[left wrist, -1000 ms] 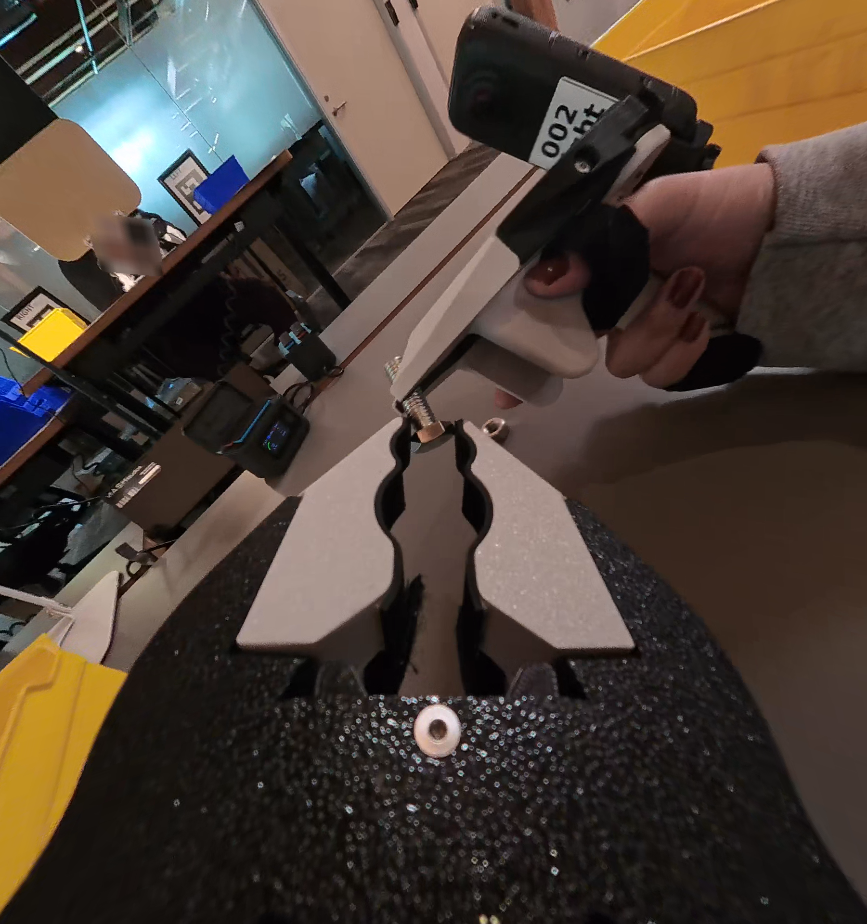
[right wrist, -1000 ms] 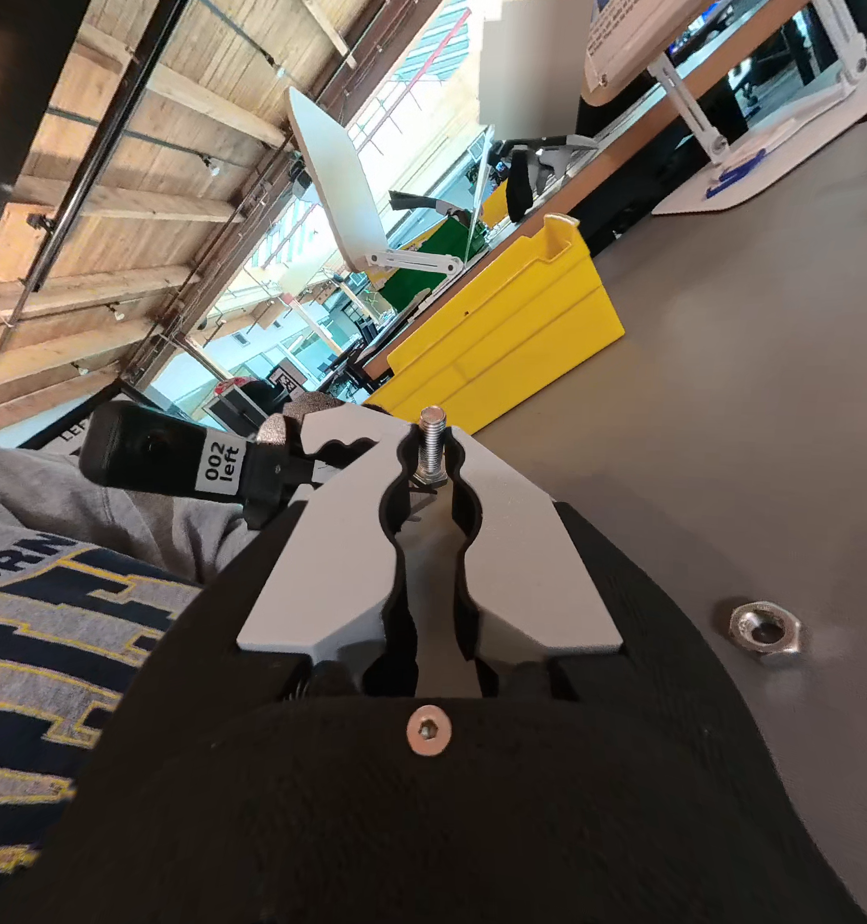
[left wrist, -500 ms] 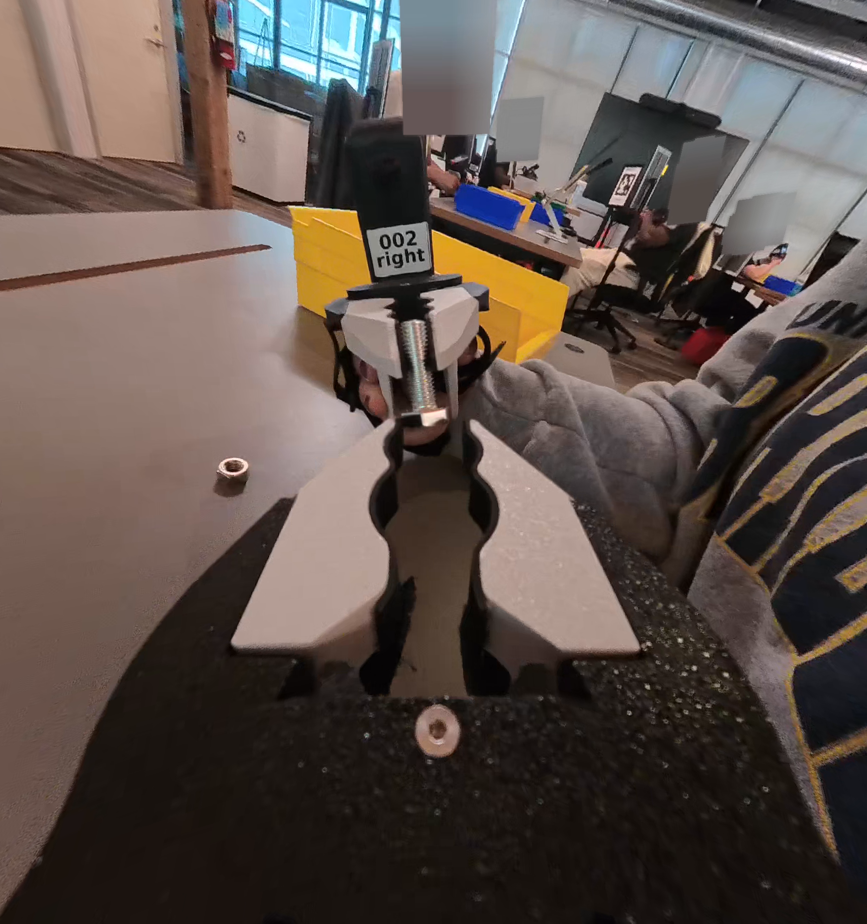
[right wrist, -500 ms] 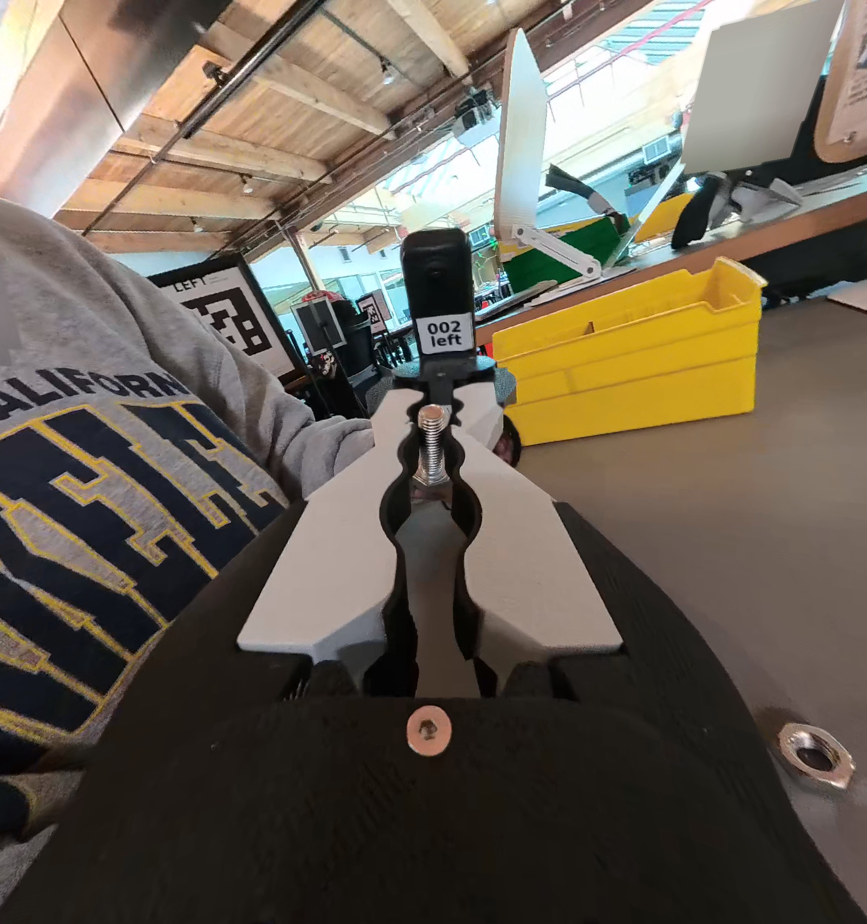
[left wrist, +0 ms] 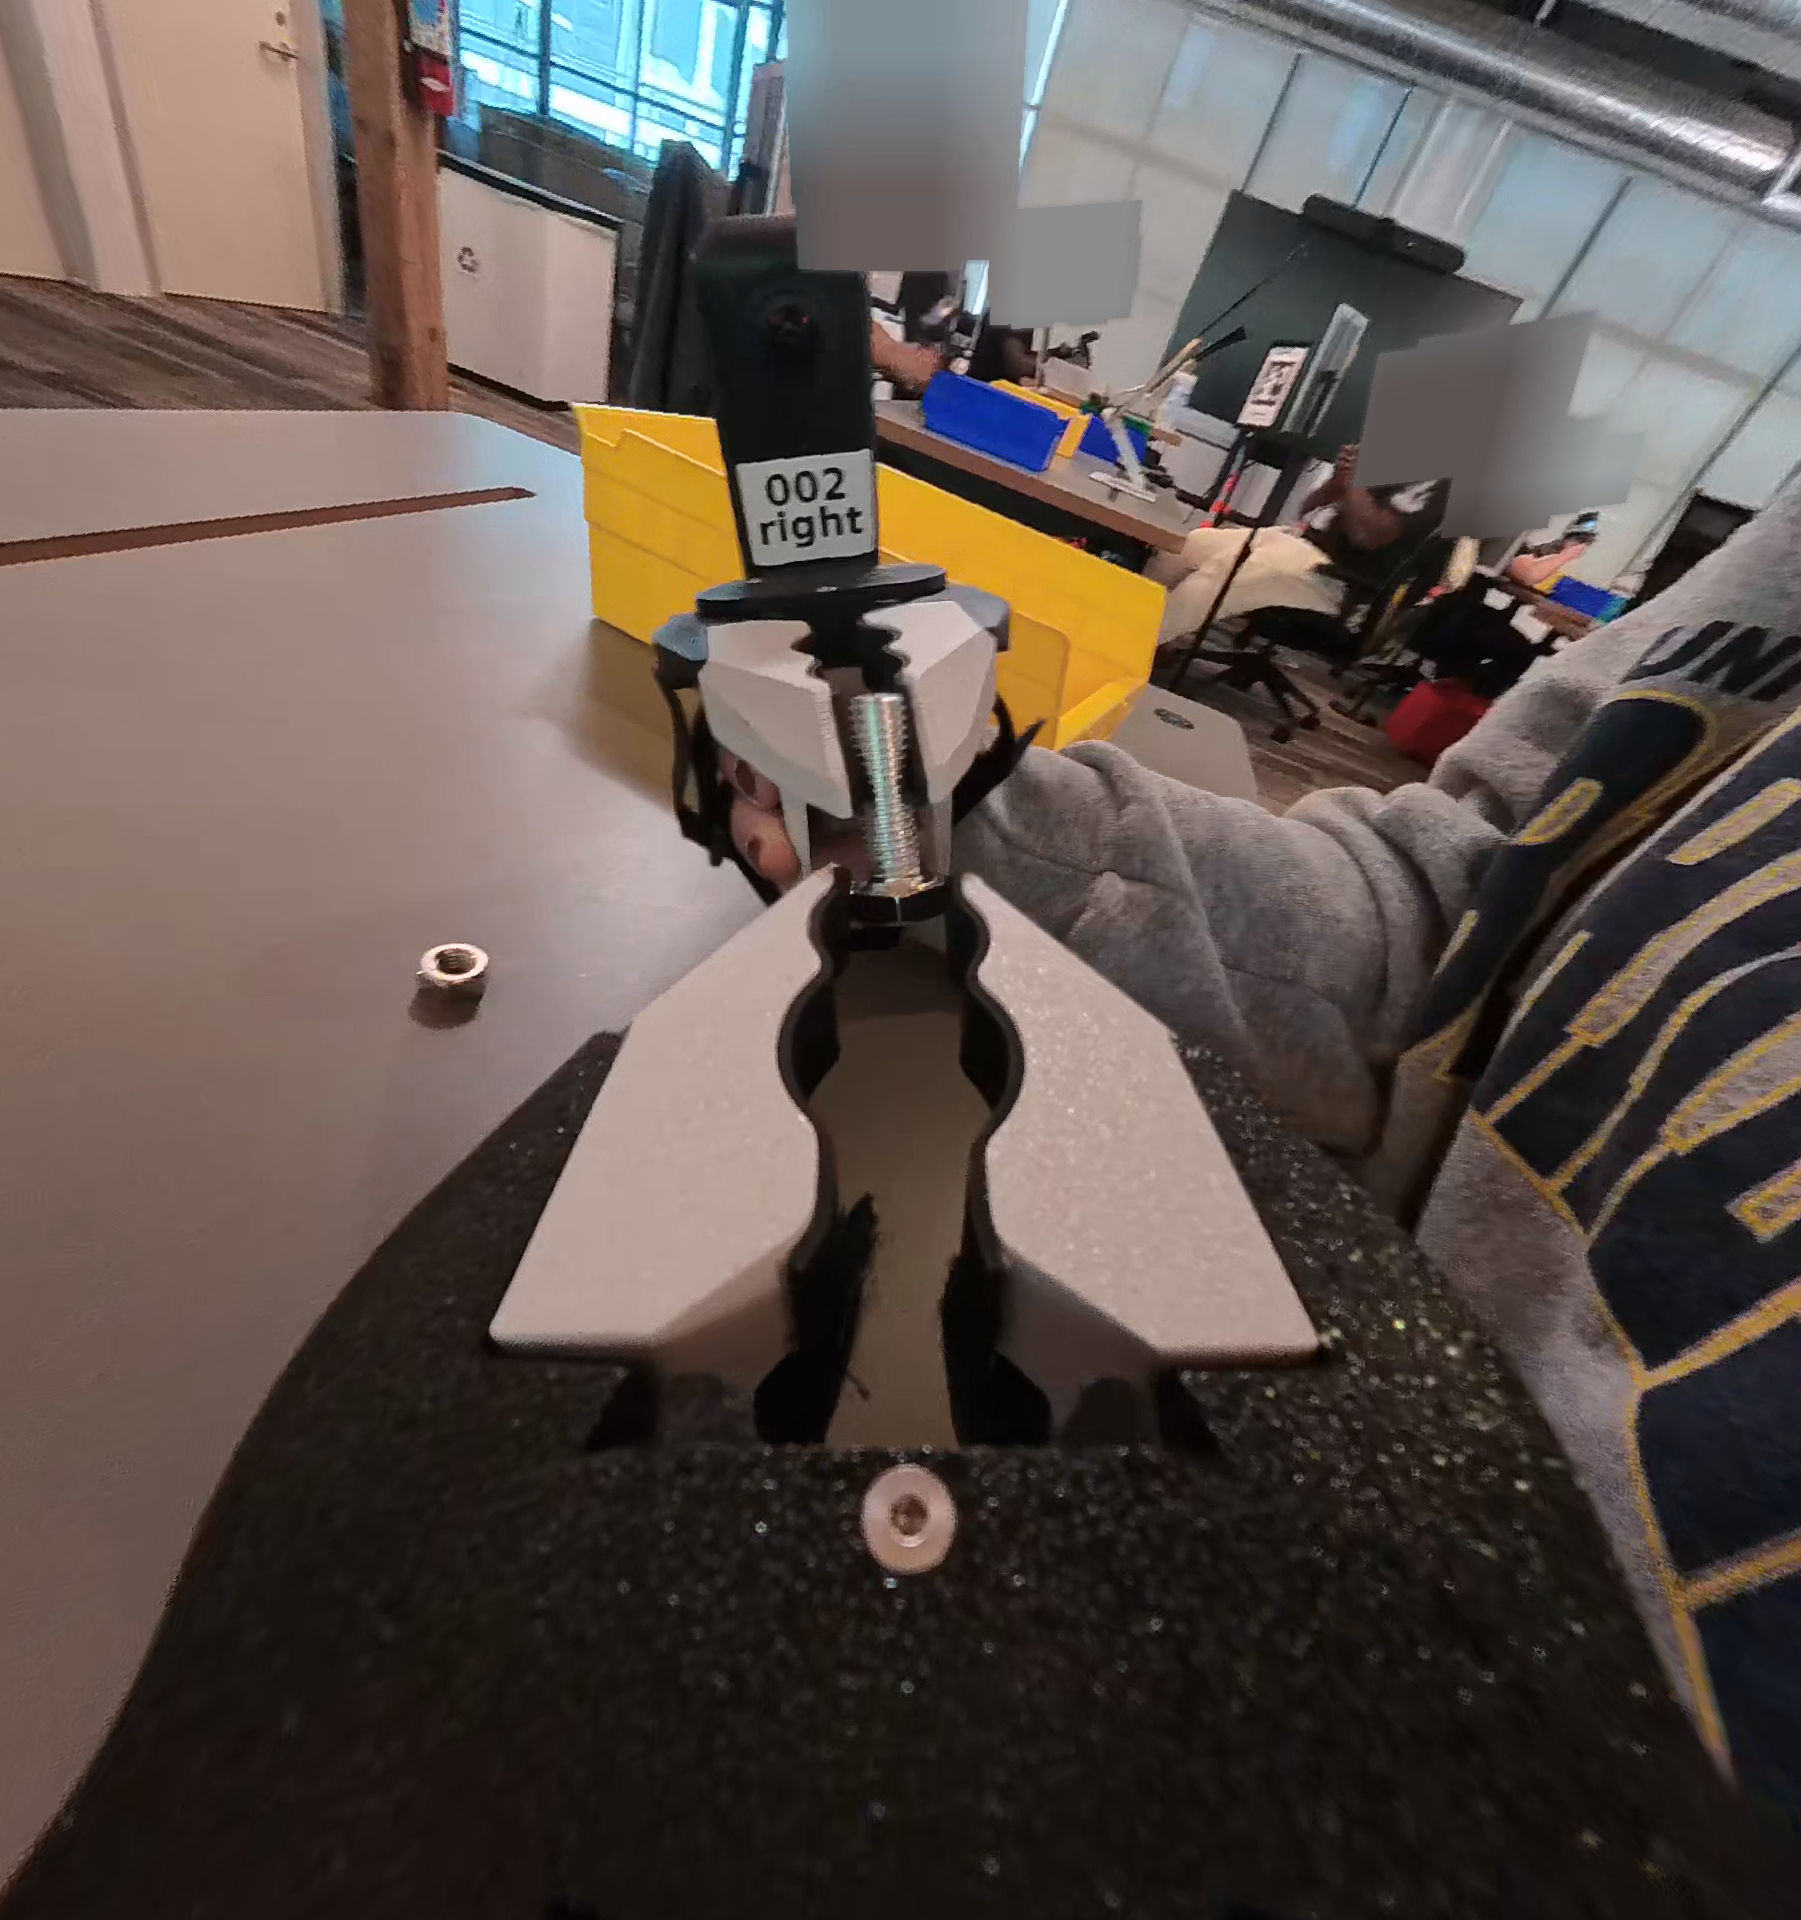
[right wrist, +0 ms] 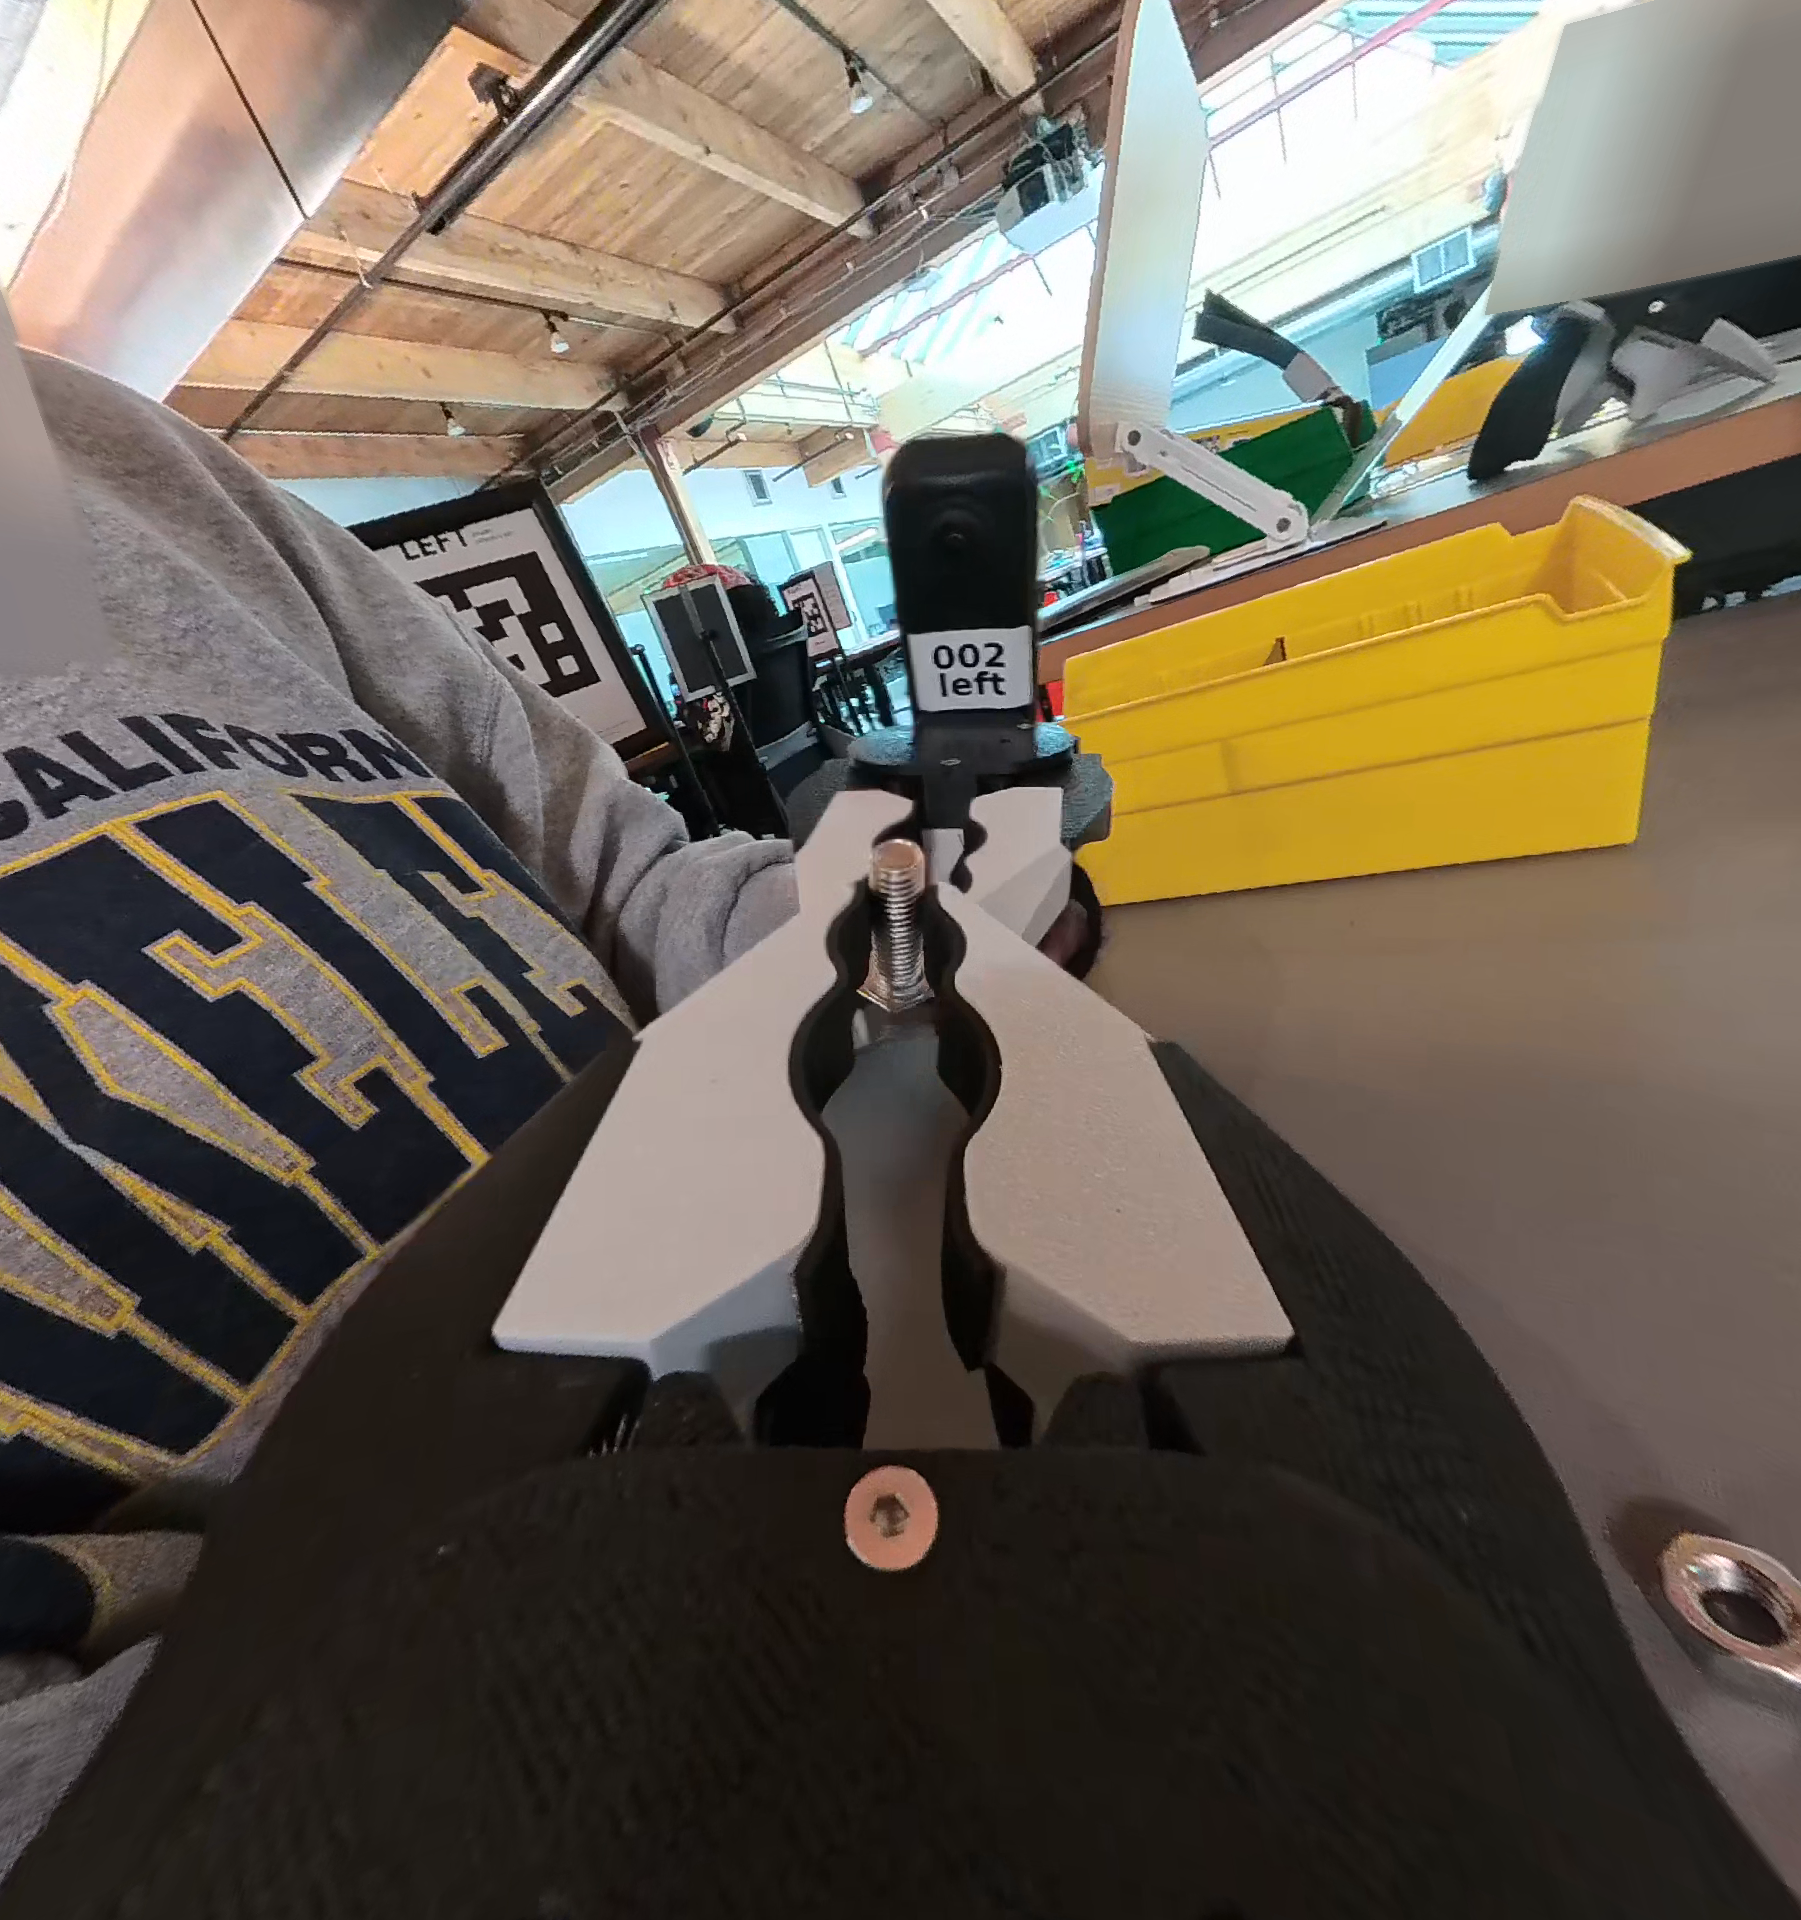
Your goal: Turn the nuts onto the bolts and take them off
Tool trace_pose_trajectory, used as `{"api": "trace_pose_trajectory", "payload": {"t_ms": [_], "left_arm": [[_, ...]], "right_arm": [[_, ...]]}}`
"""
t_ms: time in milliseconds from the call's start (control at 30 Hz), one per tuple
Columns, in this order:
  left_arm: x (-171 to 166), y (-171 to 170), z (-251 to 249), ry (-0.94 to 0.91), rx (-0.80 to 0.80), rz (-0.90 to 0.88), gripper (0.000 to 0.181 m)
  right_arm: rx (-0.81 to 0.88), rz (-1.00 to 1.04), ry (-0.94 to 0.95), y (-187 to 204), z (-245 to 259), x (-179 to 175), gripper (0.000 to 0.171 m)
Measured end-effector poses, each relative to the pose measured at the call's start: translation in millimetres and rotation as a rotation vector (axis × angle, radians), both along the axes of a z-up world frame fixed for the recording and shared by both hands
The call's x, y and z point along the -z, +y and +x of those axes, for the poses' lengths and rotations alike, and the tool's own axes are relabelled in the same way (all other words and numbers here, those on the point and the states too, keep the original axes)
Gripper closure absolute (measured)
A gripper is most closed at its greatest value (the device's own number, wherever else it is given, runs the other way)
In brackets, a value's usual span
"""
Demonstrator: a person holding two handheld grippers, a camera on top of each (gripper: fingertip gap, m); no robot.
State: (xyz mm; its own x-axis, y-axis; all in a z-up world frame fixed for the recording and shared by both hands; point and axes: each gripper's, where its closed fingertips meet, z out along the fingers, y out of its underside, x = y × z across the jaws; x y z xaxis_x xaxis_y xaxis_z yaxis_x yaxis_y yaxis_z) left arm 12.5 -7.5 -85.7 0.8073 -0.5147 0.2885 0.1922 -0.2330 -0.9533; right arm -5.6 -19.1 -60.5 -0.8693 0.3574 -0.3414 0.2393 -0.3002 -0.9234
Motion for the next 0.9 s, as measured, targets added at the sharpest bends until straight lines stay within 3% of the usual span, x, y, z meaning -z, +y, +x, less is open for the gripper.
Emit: {"api": "trace_pose_trajectory", "payload": {"t_ms": [67, 167, 233, 300, 433, 533, 733, 900], "left_arm": [[1.4, 4.5, -11.0, 0.027, -0.070, 0.006, 0.166], [4.1, 14.4, -43.7, 0.084, -0.261, 0.036, 0.166], [3.3, 20.9, -68.2, 0.108, -0.398, 0.072, 0.166], [2.7, 28.8, -87.4, 0.141, -0.510, 0.112, 0.166], [-8.1, 49.0, -100.3, 0.221, -0.602, 0.222, 0.166], [-11.4, 63.6, -98.8, 0.249, -0.583, 0.264, 0.166], [-11.8, 73.9, -95.9, 0.282, -0.511, 0.291, 0.166], [-13.8, 72.6, -98.4, 0.254, -0.500, 0.301, 0.166]], "right_arm": [[0.072, 0.012, 0.006, 5.3, -8.3, 0.9, 0.163], [0.358, 0.021, 0.036, 42.1, -31.6, -5.4, 0.142], [0.735, 0.293, 0.005, 91.8, -52.4, 20.9, 0.139], [0.858, 0.598, -0.050, 115.9, -51.2, 52.1, 0.136], [0.791, 0.712, -0.241, 115.4, -49.6, 90.5, 0.130], [0.783, 0.784, -0.316, 113.8, -52.4, 104.5, 0.131], [0.772, 0.942, -0.443, 108.4, -56.4, 124.8, 0.139], [0.778, 0.891, -0.475, 104.4, -58.1, 125.6, 0.155]]}}
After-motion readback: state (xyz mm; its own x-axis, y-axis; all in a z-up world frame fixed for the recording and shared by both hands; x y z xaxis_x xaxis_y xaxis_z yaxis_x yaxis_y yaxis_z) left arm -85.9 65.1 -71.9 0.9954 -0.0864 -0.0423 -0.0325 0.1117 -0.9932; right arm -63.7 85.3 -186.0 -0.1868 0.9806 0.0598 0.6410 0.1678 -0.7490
